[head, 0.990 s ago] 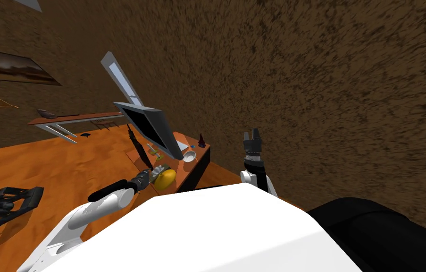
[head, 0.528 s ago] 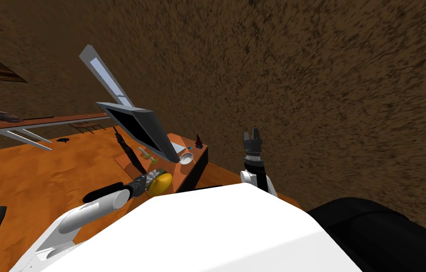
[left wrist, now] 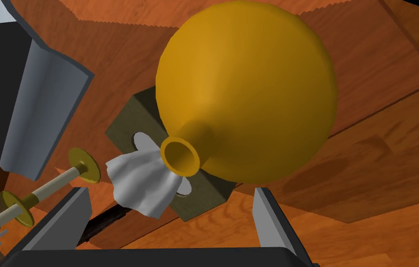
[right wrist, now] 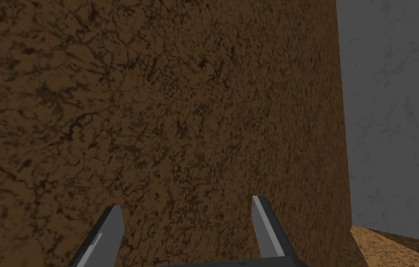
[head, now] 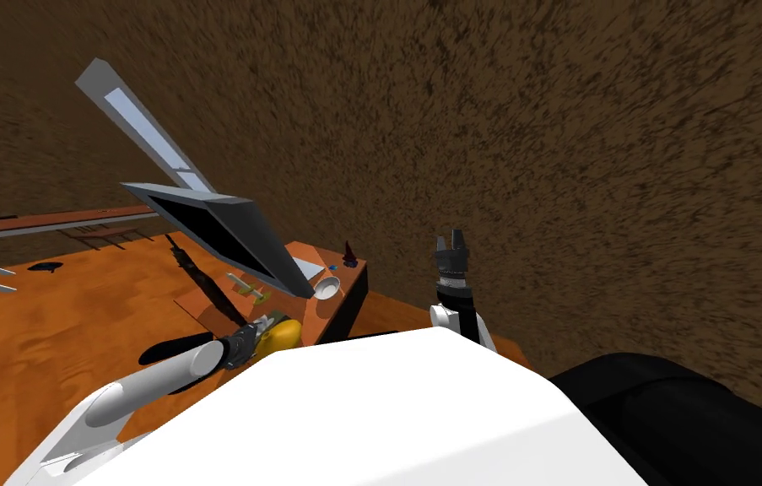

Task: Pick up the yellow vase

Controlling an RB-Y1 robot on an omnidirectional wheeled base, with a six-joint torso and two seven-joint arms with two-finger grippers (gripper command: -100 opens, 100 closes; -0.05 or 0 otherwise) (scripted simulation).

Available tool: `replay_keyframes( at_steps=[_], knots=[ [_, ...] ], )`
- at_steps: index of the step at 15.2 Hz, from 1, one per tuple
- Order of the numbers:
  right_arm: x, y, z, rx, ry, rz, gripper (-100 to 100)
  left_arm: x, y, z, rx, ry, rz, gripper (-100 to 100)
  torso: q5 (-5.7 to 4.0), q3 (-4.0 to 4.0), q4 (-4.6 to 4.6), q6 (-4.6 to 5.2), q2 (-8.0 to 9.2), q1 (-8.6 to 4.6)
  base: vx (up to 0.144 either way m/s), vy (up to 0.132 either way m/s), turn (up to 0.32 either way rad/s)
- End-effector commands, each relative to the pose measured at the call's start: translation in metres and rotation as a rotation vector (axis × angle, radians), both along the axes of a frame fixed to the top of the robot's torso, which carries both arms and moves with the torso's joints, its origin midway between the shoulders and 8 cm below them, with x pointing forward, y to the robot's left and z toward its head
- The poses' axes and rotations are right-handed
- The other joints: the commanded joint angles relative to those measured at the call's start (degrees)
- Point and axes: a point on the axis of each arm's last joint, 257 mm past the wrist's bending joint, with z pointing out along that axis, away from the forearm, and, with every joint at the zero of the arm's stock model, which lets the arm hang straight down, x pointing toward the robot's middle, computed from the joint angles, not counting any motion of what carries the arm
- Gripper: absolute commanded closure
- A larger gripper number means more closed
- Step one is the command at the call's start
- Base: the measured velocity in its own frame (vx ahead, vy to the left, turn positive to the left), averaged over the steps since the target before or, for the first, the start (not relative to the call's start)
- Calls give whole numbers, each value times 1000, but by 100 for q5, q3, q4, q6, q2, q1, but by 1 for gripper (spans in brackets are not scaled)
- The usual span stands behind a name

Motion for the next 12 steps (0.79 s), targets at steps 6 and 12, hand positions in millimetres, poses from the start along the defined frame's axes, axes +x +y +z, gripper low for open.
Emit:
replay_keyframes(
  at_steps=[6,12],
  knots=[
    [0,0,0,0,0,0,0,-27,-1,-12,-63,98,24,-100,0,-3,-1,0,-6,-1,22,10,-110],
    [0,0,0,0,0,0,0,-51,-6,-21,-124,179,45,-100,-1,-3,-1,0,-5,-1,23,12,-109]
  ],
)
